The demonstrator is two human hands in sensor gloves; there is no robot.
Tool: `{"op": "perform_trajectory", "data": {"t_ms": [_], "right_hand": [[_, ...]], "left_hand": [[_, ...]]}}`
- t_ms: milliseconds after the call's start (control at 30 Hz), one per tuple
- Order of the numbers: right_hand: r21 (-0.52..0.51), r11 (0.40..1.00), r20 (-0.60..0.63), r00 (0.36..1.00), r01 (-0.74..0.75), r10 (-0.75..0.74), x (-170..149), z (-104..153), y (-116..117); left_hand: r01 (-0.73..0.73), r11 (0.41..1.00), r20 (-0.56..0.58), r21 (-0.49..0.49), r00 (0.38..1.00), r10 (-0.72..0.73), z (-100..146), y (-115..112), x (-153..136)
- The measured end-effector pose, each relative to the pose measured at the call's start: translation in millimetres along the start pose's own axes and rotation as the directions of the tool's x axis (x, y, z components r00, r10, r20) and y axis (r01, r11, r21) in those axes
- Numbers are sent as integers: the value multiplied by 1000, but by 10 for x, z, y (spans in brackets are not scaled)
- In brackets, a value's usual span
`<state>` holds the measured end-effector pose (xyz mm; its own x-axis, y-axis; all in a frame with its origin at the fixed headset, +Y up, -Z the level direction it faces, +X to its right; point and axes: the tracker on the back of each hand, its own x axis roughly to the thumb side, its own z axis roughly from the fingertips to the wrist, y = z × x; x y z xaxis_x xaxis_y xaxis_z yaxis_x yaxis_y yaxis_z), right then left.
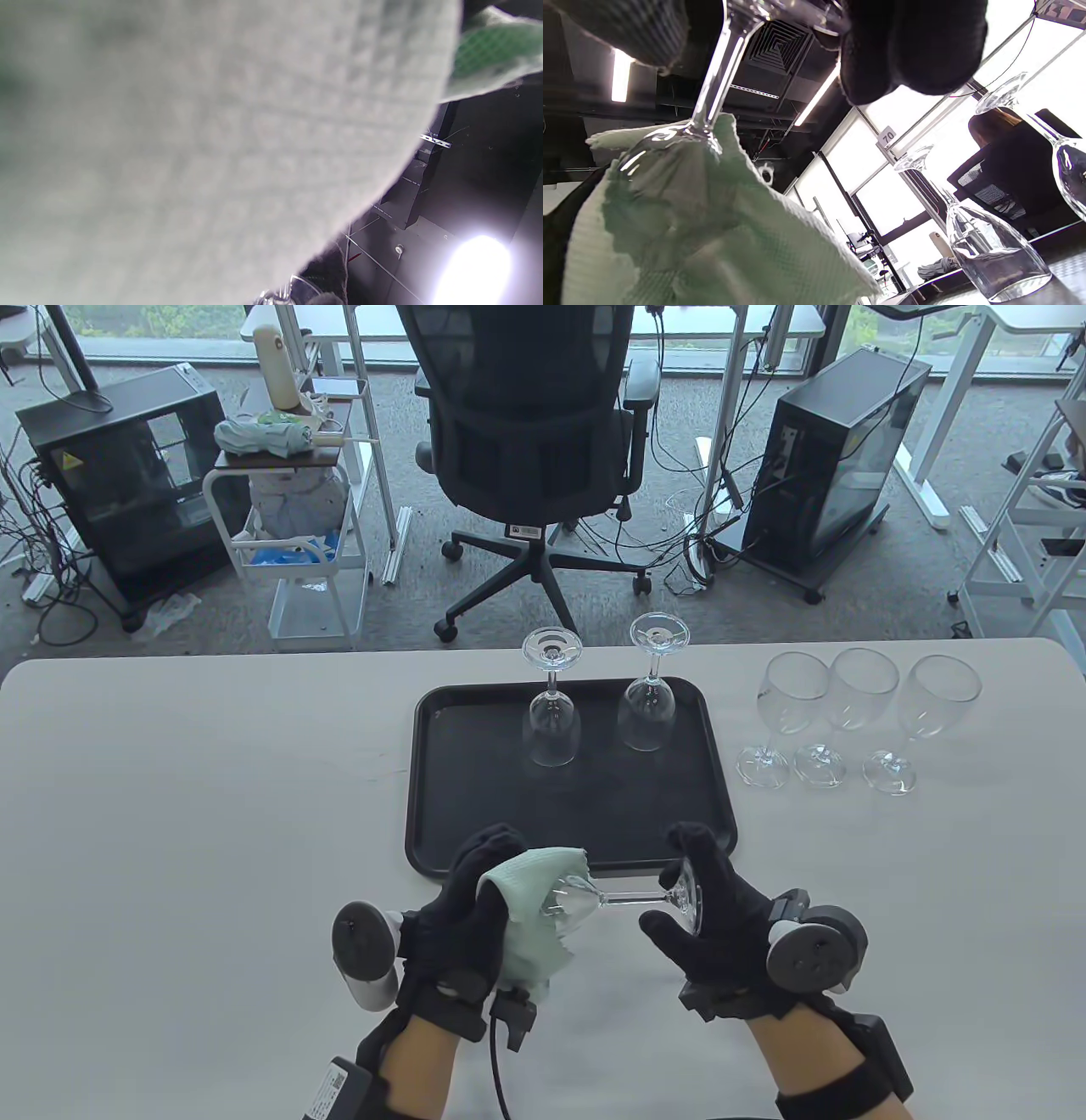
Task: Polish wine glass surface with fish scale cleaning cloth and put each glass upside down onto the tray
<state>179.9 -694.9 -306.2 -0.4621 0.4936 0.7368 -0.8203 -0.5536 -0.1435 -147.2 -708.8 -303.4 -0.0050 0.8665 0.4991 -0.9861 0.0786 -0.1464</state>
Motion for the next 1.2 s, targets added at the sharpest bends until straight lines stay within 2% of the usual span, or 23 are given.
{"op": "perform_trajectory", "data": {"t_ms": [33,100,167,233,267,333,433,500,633,733,867,933,1033,1133,1167,1200], "right_hand": [[-6,999,-25,999,33,-33,-12,1,8],[6,987,-154,975,164,-161,-64,-3,22],[18,974,-264,941,226,-213,-91,4,32],[-22,972,-283,931,233,-230,-112,14,36],[-45,969,-302,921,243,-245,-125,20,38],[-90,953,-346,888,289,-302,-176,46,30],[-107,946,-361,875,305,-323,-231,62,13],[-114,951,-366,878,288,-310,-249,62,-4],[-120,955,-365,882,272,-297,-260,62,-27],[-126,955,-366,882,268,-296,-263,63,-44],[-145,956,-365,885,254,-290,-241,80,-63],[-147,966,-344,905,212,-251,-182,70,-63],[-123,992,-244,968,28,-58,19,-140,-74],[-50,976,-147,968,-213,204,242,-618,69],[29,952,-127,943,-306,307,331,-847,193],[64,924,-107,918,-378,383,387,-1011,299]], "left_hand": [[5,1000,-1,2,1000,-5,1,-3,1],[12,1000,-4,-2,1000,-12,2,-9,5],[27,999,-5,-21,1000,-27,-18,11,9],[30,999,-1,-45,1000,-30,-36,53,21],[32,999,1,-26,999,-32,-36,80,25],[14,997,18,81,1000,-15,-37,245,48],[-39,984,31,174,999,34,-18,524,85],[-75,965,34,251,997,68,20,786,108],[-27,934,5,357,1000,27,138,1233,148],[-24,917,3,398,1000,25,197,1388,190],[-34,916,2,399,999,36,182,1420,215],[-34,917,1,398,999,37,171,1415,212],[-58,912,-2,406,998,64,175,1419,189],[-43,907,-12,418,999,53,160,1429,198],[-49,910,-15,411,998,61,153,1426,196],[-48,911,-16,410,998,60,153,1426,195]]}}
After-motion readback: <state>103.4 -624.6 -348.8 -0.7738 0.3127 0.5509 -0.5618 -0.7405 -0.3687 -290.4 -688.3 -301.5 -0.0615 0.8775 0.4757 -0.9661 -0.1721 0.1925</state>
